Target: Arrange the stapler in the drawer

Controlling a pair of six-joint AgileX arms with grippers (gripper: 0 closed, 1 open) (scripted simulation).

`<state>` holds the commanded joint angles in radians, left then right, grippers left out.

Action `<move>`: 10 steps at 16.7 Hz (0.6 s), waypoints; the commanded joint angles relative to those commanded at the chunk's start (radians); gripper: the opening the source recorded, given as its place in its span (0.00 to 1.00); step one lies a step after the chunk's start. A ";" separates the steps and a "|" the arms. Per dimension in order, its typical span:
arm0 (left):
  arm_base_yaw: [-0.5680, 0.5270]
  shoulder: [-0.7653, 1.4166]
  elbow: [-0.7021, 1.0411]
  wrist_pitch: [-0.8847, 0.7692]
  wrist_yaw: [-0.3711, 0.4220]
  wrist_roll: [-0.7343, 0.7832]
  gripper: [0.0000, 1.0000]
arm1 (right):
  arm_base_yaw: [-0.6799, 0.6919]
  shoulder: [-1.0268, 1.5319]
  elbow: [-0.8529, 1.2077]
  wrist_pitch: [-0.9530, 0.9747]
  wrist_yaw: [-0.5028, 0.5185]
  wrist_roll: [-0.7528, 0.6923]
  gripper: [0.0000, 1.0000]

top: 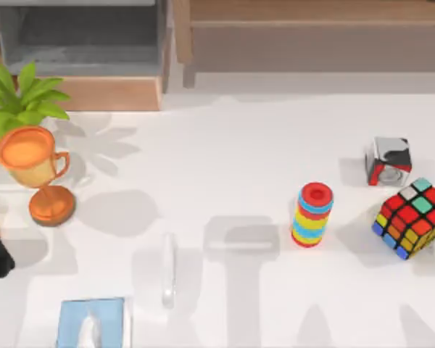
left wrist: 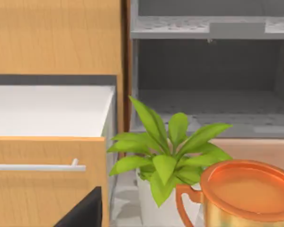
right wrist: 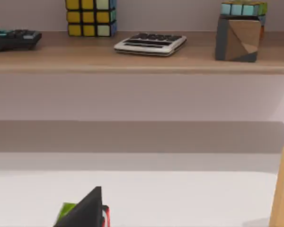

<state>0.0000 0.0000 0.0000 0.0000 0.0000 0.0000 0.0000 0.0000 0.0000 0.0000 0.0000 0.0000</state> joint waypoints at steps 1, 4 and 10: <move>0.000 0.000 0.000 0.000 0.000 0.000 1.00 | 0.000 0.000 0.000 0.000 0.000 0.000 1.00; -0.016 0.032 0.029 -0.023 0.000 -0.017 1.00 | 0.000 0.000 0.000 0.000 0.000 0.000 1.00; -0.164 0.380 0.296 -0.232 -0.001 -0.171 1.00 | 0.000 0.000 0.000 0.000 0.000 0.000 1.00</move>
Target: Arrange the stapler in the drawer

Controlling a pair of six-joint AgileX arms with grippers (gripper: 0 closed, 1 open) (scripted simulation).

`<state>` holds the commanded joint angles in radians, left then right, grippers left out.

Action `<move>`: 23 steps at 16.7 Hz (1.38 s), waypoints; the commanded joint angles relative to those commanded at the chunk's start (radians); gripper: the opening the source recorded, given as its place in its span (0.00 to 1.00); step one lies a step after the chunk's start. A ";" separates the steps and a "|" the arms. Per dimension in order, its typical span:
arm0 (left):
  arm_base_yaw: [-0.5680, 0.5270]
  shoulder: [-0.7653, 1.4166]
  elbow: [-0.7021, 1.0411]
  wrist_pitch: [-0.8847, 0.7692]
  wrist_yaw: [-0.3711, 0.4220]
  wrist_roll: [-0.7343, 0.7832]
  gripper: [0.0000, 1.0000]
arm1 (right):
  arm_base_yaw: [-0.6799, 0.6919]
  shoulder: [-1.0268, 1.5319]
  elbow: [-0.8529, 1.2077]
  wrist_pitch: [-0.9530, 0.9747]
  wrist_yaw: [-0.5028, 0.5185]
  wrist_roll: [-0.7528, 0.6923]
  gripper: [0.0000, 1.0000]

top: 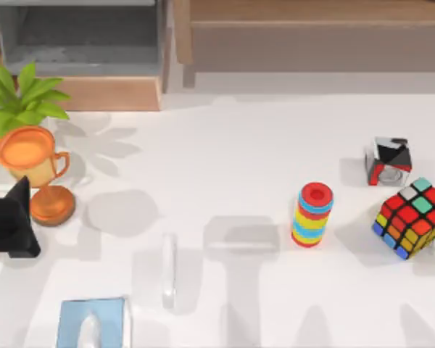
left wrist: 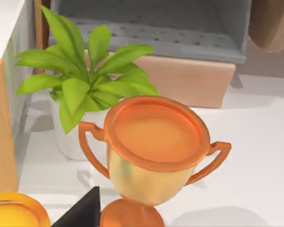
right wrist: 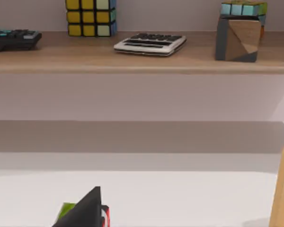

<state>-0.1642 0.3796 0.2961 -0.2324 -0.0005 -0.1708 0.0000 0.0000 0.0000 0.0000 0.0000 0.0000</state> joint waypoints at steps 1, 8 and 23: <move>-0.034 0.090 0.062 -0.048 0.000 -0.036 1.00 | 0.000 0.000 0.000 0.000 0.000 0.000 1.00; -0.293 0.816 0.528 -0.414 -0.001 -0.305 1.00 | 0.000 0.000 0.000 0.000 0.000 0.000 1.00; -0.523 1.459 0.948 -0.744 -0.002 -0.547 1.00 | 0.000 0.000 0.000 0.000 0.000 0.000 1.00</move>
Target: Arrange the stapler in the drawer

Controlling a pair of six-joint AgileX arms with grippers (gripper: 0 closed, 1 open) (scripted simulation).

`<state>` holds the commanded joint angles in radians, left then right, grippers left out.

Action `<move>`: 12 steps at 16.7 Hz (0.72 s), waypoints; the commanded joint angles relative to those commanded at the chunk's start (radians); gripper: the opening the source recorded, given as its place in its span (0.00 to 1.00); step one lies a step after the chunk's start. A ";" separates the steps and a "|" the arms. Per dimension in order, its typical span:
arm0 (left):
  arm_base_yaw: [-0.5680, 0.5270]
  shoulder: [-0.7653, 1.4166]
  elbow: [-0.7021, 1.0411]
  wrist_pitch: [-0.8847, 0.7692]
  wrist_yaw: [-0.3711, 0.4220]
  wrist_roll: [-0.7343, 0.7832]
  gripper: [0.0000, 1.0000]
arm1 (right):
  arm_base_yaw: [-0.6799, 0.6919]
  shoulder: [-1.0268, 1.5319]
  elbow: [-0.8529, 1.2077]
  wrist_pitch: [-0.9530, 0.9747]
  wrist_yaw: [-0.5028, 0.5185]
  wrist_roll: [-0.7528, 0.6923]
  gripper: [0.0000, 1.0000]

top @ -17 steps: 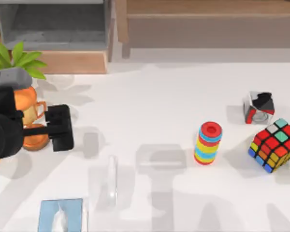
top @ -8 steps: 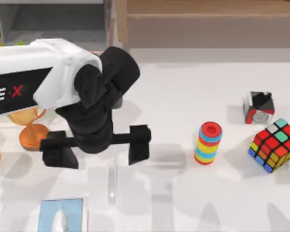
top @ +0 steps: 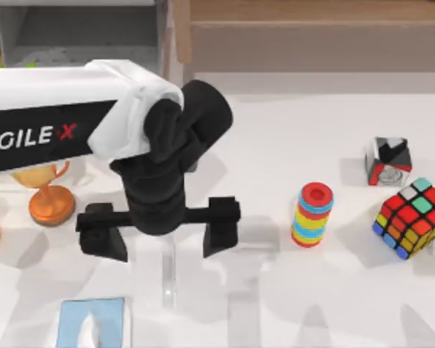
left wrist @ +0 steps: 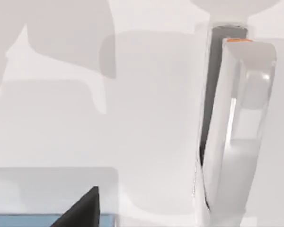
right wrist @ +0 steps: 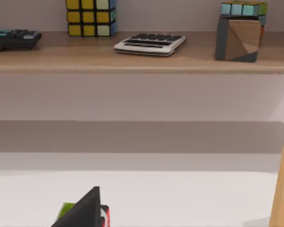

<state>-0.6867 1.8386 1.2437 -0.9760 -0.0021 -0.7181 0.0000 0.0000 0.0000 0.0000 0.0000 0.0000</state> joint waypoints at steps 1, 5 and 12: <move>-0.001 0.002 -0.003 0.004 0.000 0.001 1.00 | 0.000 0.000 0.000 0.000 0.000 0.000 1.00; -0.002 0.047 -0.058 0.105 0.000 0.002 1.00 | 0.000 0.000 0.000 0.000 0.000 0.000 1.00; -0.003 0.086 -0.104 0.188 0.000 0.002 1.00 | 0.000 0.000 0.000 0.000 0.000 0.000 1.00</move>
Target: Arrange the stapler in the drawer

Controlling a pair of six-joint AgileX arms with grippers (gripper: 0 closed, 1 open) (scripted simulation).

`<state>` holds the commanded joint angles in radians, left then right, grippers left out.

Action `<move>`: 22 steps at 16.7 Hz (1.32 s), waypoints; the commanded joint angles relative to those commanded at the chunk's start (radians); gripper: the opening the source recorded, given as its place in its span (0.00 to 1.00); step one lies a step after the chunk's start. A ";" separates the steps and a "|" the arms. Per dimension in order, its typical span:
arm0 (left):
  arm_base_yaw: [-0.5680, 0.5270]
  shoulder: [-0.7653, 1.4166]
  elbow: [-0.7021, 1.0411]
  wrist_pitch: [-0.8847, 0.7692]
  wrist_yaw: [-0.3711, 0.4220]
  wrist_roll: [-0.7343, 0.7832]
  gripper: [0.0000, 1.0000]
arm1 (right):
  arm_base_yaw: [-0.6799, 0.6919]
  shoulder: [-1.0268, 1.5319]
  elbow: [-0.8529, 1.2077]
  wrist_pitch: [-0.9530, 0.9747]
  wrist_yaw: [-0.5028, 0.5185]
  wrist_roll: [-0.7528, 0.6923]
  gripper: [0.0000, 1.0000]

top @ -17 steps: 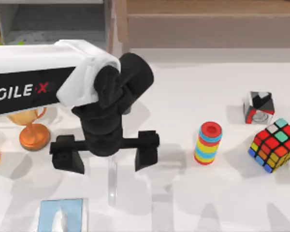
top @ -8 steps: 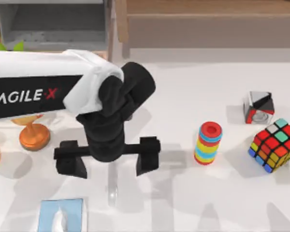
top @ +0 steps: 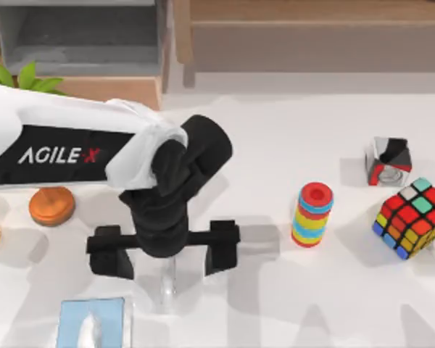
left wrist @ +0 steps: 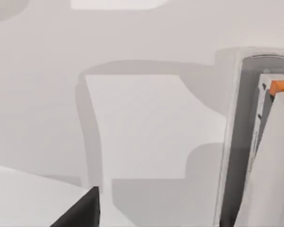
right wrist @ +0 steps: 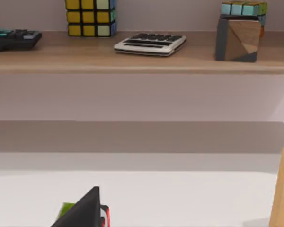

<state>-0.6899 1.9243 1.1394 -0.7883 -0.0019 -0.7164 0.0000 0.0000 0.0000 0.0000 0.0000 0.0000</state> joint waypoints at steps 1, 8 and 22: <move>0.000 0.000 0.000 0.000 0.000 0.000 0.92 | 0.000 0.000 0.000 0.000 0.000 0.000 1.00; 0.000 0.000 0.000 0.000 0.000 0.000 0.40 | 0.000 0.000 0.000 0.000 0.000 0.000 1.00; 0.001 -0.001 0.001 0.000 0.000 0.001 0.00 | 0.000 0.000 0.000 0.000 0.000 0.000 1.00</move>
<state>-0.6893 1.9232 1.1402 -0.7886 -0.0018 -0.7158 0.0000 0.0000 0.0000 0.0000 0.0000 0.0000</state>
